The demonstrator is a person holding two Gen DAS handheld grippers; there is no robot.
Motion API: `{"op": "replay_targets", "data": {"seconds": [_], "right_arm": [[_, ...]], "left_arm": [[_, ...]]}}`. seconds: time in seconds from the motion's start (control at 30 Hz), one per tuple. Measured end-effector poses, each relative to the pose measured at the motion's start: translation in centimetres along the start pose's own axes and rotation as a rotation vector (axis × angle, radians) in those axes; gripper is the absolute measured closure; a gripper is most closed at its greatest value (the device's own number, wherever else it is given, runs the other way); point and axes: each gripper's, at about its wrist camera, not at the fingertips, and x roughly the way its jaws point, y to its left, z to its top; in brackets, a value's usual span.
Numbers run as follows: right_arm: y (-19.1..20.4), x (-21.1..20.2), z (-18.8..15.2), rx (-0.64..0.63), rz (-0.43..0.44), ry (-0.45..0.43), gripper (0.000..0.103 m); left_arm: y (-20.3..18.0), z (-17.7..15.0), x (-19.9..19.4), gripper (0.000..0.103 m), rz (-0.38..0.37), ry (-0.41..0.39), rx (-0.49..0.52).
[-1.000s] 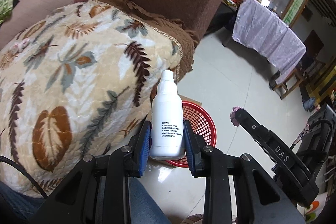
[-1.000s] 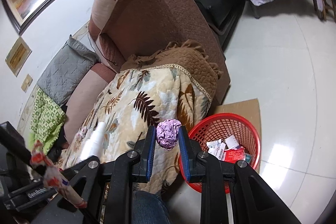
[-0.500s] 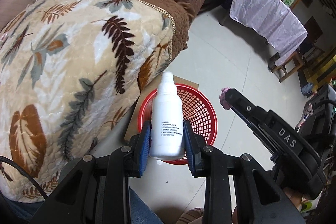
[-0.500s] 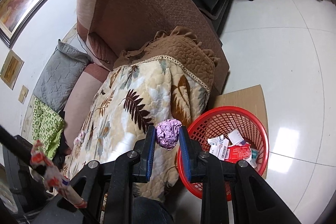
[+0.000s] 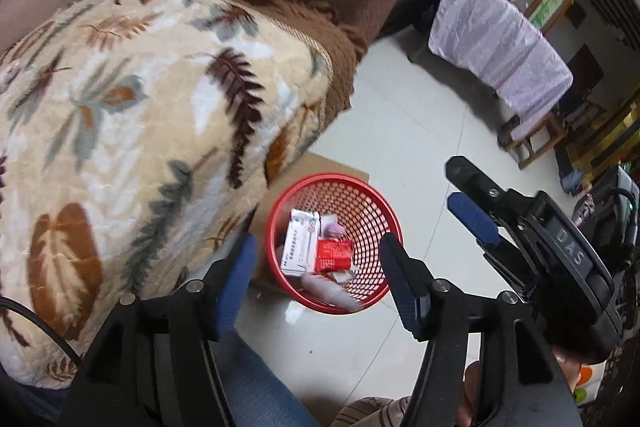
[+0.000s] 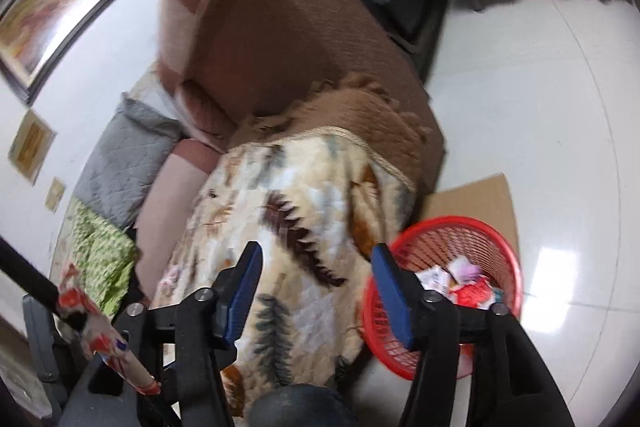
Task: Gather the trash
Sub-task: 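Open the left tool over the wastebasket while the right tool releases the purple wrapper, then swing both open tools back over the blanket toward the red wrapper and plastic bag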
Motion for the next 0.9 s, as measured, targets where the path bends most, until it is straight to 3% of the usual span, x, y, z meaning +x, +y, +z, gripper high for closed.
{"op": "replay_targets", "data": {"seconds": [0.27,0.57,0.9], "right_arm": [[7.8,-1.1,-0.9,-0.120,0.123,-0.021,0.028],[16.0,0.3,-3.5,-0.246,0.244,0.025,0.023],[22.0,2.1,-5.7,-0.334,0.307,0.068,0.020]], "left_arm": [[3.5,-0.6,-8.7,0.038,0.049,-0.166,-0.065],[8.5,-1.9,-17.3,0.037,0.121,-0.318,-0.165],[12.7,-3.2,-22.7,0.035,0.165,-0.421,-0.239]]}}
